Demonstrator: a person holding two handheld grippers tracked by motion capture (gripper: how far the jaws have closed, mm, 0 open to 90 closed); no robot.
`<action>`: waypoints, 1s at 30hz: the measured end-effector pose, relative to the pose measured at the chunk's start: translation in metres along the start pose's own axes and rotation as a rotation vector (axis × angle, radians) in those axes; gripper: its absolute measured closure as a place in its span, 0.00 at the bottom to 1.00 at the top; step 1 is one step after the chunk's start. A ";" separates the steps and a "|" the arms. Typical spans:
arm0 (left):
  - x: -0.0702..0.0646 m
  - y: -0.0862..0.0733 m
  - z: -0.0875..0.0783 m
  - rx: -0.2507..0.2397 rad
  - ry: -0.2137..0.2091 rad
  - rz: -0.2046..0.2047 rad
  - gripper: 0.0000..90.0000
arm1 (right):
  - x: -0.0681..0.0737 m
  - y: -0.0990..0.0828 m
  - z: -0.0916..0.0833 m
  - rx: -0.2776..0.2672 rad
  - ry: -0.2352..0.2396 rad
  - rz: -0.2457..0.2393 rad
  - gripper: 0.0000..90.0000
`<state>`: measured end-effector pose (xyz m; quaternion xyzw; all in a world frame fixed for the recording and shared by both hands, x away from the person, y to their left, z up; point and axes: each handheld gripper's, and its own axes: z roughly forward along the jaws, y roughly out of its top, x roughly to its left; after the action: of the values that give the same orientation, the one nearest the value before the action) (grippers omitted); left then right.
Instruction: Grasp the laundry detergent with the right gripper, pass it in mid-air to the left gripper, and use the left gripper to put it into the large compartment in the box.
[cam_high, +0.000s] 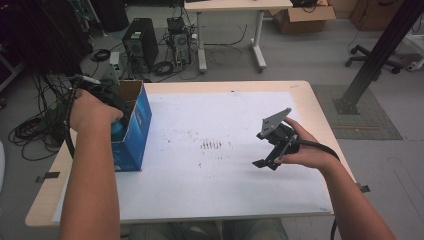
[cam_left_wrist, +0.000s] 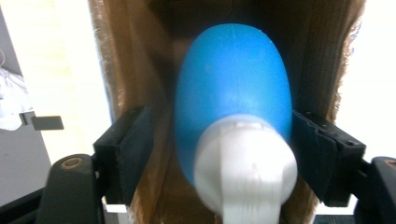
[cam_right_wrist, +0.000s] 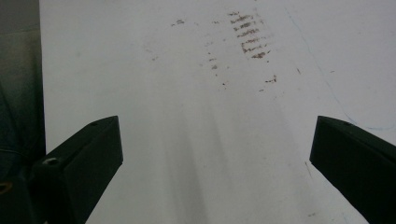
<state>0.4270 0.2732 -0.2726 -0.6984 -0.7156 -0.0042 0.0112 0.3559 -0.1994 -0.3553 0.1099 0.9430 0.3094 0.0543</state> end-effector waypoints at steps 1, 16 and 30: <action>0.000 -0.001 -0.002 -0.006 -0.001 0.001 0.27 | 0.000 0.000 0.000 -0.002 -0.001 -0.001 0.03; -0.006 -0.010 -0.036 -0.045 -0.028 0.025 0.09 | 0.002 0.006 -0.008 -0.013 -0.011 -0.012 0.03; -0.030 -0.011 -0.071 -0.087 -0.011 0.123 0.00 | -0.002 0.005 -0.022 -0.008 -0.029 -0.001 0.03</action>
<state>0.4175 0.2419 -0.2023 -0.7411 -0.6704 -0.0305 -0.0228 0.3548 -0.2086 -0.3343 0.1138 0.9410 0.3113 0.0686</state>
